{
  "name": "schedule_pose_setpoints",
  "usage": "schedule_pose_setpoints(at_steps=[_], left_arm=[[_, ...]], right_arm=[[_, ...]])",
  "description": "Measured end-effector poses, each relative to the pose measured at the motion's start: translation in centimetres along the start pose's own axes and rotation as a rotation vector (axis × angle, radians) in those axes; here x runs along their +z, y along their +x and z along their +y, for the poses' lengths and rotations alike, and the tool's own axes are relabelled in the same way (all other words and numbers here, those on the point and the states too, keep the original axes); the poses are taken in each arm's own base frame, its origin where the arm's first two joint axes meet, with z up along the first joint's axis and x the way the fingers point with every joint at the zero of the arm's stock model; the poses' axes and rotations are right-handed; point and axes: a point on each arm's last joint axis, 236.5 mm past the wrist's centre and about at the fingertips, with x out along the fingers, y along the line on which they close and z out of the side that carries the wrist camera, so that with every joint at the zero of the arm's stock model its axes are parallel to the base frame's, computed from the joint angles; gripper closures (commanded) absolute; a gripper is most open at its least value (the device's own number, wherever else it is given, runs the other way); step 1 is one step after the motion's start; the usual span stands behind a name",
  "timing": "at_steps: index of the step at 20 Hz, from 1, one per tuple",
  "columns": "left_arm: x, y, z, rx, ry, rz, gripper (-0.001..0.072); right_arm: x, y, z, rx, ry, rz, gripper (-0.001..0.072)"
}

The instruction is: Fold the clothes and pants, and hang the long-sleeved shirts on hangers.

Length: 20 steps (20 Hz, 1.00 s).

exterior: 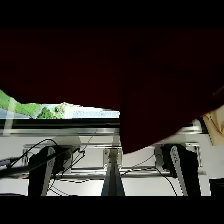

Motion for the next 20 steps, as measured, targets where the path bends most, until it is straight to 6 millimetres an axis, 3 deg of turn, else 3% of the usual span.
schedule_pose_setpoints(at_steps=[2,4,6,8,11,14,17,20], left_arm=[[-3.4,0.8,-0.1,-0.030,-0.002,0.112,0.0694],[-9.9,1.5,-0.3,-0.094,-0.017,0.321,0.0694],[-18.6,1.3,-0.7,-0.186,-0.081,0.587,0.0694],[-27.2,0.5,-1.4,-0.274,-0.172,0.830,0.0694],[-37.9,0.0,-3.0,-0.357,-0.300,1.070,0.0694],[-47.1,0.3,-4.8,-0.366,-0.379,1.191,0.0693],[-53.4,0.7,-5.8,-0.327,-0.400,1.230,0.0693],[-57.1,0.1,-6.3,-0.309,-0.412,1.270,0.0693]], right_arm=[[-1.9,1.1,-1.5,-0.021,0.047,0.054,0.0697],[-6.4,2.9,-3.4,-0.035,0.128,0.187,0.0696],[-13.8,4.9,-5.0,-0.014,0.250,0.395,0.0696],[-22.4,6.4,-5.4,0.035,0.393,0.620,0.0696],[-34.9,7.4,-4.3,0.115,0.595,0.914,0.0696],[-44.9,8.3,-3.1,0.139,0.736,1.093,0.0695],[-51.9,9.3,-3.5,0.085,0.804,1.148,0.0695],[-56.4,9.3,-4.2,0.030,0.815,1.183,0.0695]])
